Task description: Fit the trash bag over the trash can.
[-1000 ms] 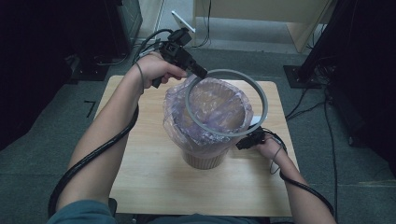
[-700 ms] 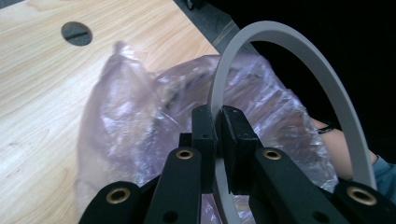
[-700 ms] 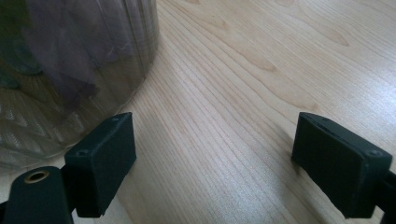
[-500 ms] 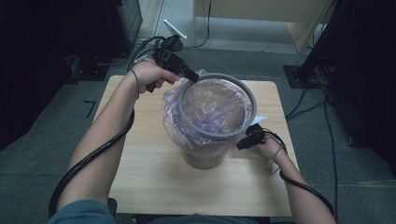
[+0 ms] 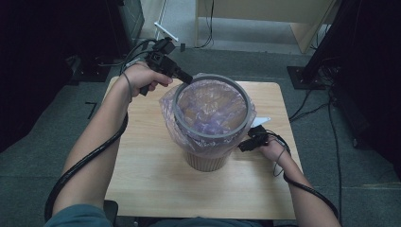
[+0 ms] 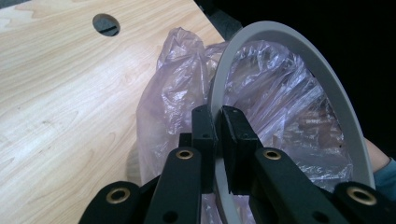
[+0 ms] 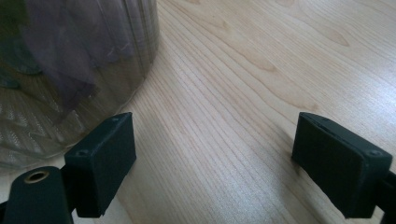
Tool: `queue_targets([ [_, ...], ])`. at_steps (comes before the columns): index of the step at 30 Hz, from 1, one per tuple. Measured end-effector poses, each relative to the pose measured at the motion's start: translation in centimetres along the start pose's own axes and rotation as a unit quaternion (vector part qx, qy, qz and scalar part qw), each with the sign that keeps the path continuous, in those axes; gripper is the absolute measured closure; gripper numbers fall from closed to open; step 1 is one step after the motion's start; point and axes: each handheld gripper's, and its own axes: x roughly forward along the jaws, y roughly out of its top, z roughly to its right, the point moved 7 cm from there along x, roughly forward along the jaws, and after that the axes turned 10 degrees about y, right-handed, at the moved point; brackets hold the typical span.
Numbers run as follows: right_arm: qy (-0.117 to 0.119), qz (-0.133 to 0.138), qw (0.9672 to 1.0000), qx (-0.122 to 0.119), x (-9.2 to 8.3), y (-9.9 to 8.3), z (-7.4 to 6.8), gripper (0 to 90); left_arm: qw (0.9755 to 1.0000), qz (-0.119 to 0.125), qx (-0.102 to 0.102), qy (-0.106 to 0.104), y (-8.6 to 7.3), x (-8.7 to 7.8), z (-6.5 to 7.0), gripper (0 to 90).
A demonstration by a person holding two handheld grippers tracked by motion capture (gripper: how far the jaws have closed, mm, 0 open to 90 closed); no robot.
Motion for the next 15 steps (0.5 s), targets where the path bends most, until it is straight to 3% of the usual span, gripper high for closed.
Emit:
queue_targets([
  [7, 0.000, 0.000, 1.0000, 0.000, 0.00, 0.00, 0.00, 13.3, 1.0000, 0.002, -0.003, -0.005, -0.77, -0.04, -0.63, 84.5],
  [15, 0.000, 0.000, 1.0000, 0.000, 0.00, 0.00, 0.00, 13.3, 0.9999, 0.006, 0.006, -0.009, -0.74, 0.29, -0.29, 84.4],
])
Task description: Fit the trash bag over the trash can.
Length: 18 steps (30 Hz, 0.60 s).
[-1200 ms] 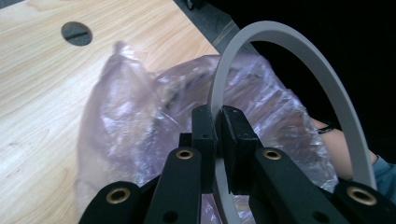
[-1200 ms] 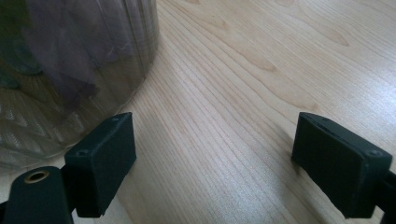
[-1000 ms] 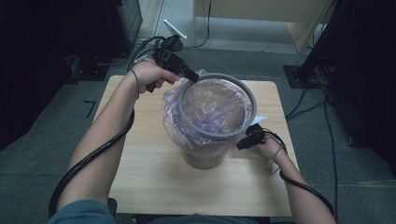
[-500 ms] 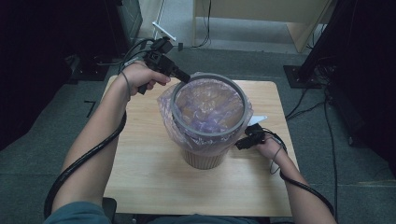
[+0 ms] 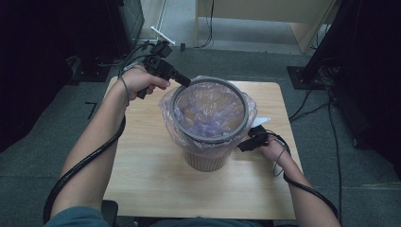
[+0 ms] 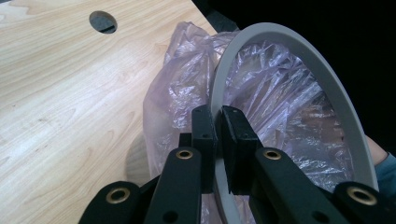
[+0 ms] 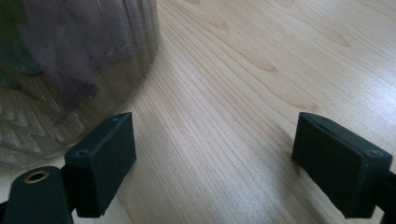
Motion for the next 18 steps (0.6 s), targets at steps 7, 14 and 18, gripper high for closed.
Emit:
queue_targets([
  [7, 0.000, 0.000, 1.0000, -0.001, -0.01, -0.01, 0.02, 13.3, 1.0000, 0.001, 0.005, 0.001, 0.37, 0.54, 0.29, 84.4],
  [14, 0.000, -0.001, 1.0000, -0.003, -0.01, -0.02, 0.04, 13.3, 1.0000, 0.008, 0.003, 0.003, 0.43, 0.72, 0.05, 84.1],
  [18, 0.000, 0.000, 1.0000, -0.001, 0.00, -0.01, 0.02, 13.3, 0.9999, 0.009, 0.013, -0.001, 0.24, 0.49, 0.13, 83.9],
])
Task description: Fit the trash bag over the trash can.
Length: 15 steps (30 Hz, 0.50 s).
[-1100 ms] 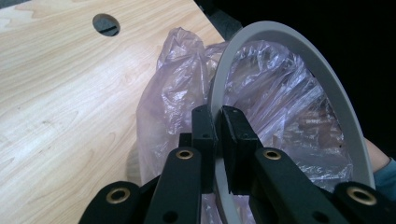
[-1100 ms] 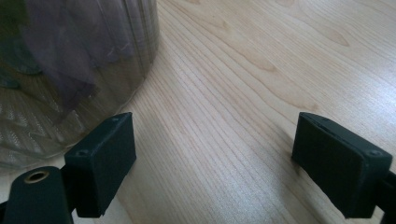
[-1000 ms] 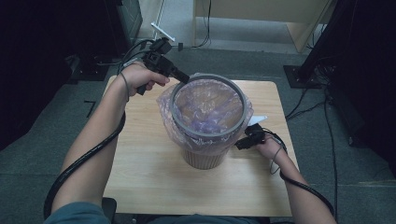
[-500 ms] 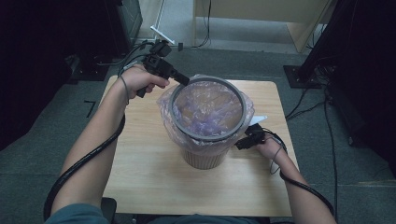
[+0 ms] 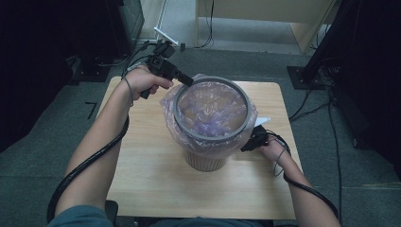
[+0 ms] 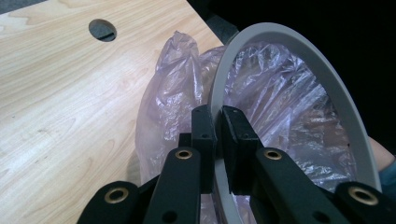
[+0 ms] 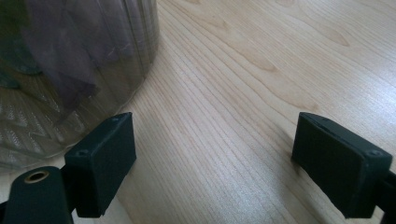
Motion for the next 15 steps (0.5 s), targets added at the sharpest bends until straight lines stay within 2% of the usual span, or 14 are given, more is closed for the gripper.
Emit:
queue_targets([
  [6, 0.000, -0.001, 1.0000, 0.000, -0.01, 0.00, 0.00, 13.3, 0.9999, -0.013, 0.006, -0.003, -0.30, 0.05, 0.23, 83.7],
  [15, 0.000, 0.000, 1.0000, -0.002, -0.01, 0.00, 0.02, 13.3, 0.9998, -0.017, 0.006, -0.002, -0.52, 0.16, 0.10, 82.8],
])
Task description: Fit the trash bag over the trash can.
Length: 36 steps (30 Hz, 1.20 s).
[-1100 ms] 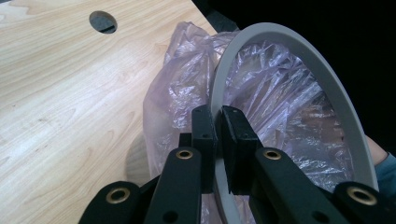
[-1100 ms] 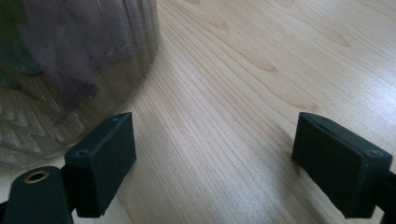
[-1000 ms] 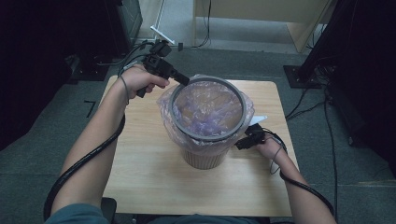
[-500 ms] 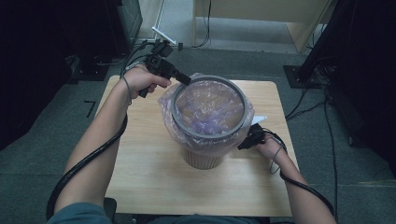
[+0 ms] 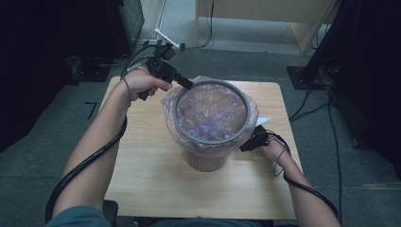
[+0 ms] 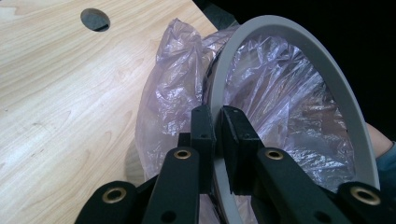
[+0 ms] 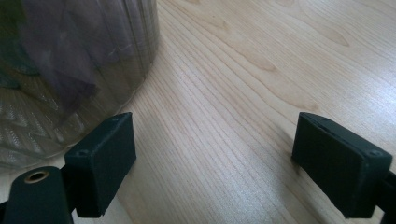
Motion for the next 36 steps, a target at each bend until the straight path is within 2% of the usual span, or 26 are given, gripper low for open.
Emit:
queue_targets([
  [4, 0.000, 0.000, 1.0000, 0.000, 0.0, 0.0, 0.0, 13.3, 0.9999, 0.012, 0.000, -0.002, 0.2, -0.3, 0.0, 79.1],
  [7, 0.000, 0.000, 1.0000, 0.001, 0.0, 0.0, 0.0, 13.3, 0.9997, 0.023, -0.003, -0.008, 0.4, -0.7, 0.1, 69.4],
  [8, 0.000, 0.000, 1.0000, 0.001, 0.0, 0.0, 0.0, 13.3, 0.9997, 0.025, 0.001, -0.005, 0.4, -0.8, 0.1, 68.8],
  [10, 0.000, 0.000, 1.0000, 0.001, 0.0, 0.0, 0.0, 13.3, 0.9996, 0.026, 0.006, -0.002, 0.4, -1.0, 0.0, 69.7],
  [14, 0.000, 0.000, 1.0000, 0.001, 0.0, 0.0, 0.0, 13.3, 0.9997, 0.021, 0.008, 0.003, 0.1, -0.9, -0.2, 78.4],
  [20, 0.000, 0.000, 1.0000, 0.001, 0.0, 0.0, 0.0, 13.3, 0.9998, 0.018, 0.007, -0.003, -0.1, -0.5, -0.2, 82.4],
  [26, -0.001, 0.000, 1.0000, 0.001, 0.0, 0.0, 0.0, 13.3, 0.9999, 0.014, 0.009, 0.000, -0.3, -0.2, -0.4, 82.6],
  [30, 0.000, 0.000, 1.0000, 0.002, 0.0, 0.0, 0.0, 13.3, 0.9996, 0.027, 0.013, -0.001, -0.3, -0.3, -0.5, 80.6],
  [36, -0.001, -0.001, 1.0000, 0.001, 0.0, 0.0, 0.0, 13.3, 0.9985, 0.052, 0.009, 0.012, -0.1, -1.7, -0.8, 75.7],
])
